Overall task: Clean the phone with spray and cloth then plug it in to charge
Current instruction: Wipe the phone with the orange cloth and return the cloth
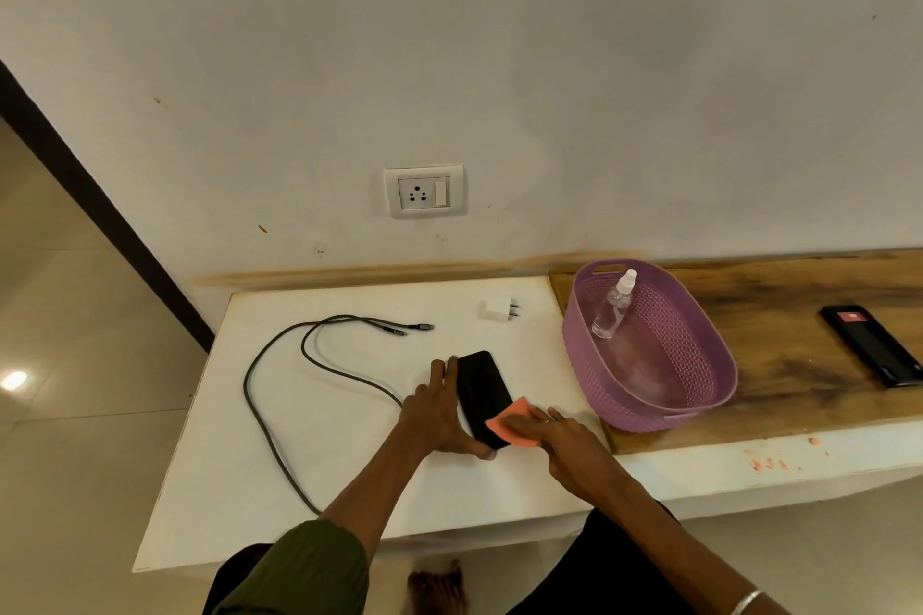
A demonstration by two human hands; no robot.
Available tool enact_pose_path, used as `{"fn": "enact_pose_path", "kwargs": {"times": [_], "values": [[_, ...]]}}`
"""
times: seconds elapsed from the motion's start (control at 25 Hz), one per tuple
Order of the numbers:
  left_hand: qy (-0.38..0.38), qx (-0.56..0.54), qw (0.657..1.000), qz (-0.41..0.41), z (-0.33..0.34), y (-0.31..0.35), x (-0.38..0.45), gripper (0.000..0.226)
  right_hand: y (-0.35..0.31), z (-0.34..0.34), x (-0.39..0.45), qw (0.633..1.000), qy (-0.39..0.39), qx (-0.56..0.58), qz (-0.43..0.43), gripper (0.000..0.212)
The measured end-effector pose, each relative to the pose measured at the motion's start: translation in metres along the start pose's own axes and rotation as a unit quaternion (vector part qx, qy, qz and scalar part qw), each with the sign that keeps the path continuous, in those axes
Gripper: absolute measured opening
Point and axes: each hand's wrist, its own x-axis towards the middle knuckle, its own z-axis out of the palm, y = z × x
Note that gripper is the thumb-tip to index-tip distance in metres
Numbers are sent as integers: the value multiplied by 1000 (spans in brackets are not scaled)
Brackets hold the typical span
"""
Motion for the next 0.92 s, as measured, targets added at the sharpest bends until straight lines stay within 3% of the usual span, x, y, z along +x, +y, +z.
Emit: {"fn": "enact_pose_path", "kwargs": {"times": [0.4, 0.52, 0.56, 0.64, 0.72, 0.92], "values": [[-1, -15, 1000, 15, 0, -1, 2, 154, -17, -20, 45, 999, 11, 19, -36, 70], [-1, -14, 1000, 17, 1, -3, 2, 155, -22, -21, 58, 999, 12, -10, -48, 49], [0, -16, 1000, 19, 2, -2, 1, 155, -23, -21, 62, 997, 24, -44, -57, 60], [6, -24, 999, 28, 5, -1, 0, 153, -26, -16, 70, 989, 50, -134, -27, 64], [13, -30, 999, 33, 5, -2, -1, 152, -32, -11, 76, 990, 12, -143, -1, 61], [19, -38, 999, 30, 0, -9, -1, 152, -52, -7, 75, 997, 4, -49, 66, 57]]}}
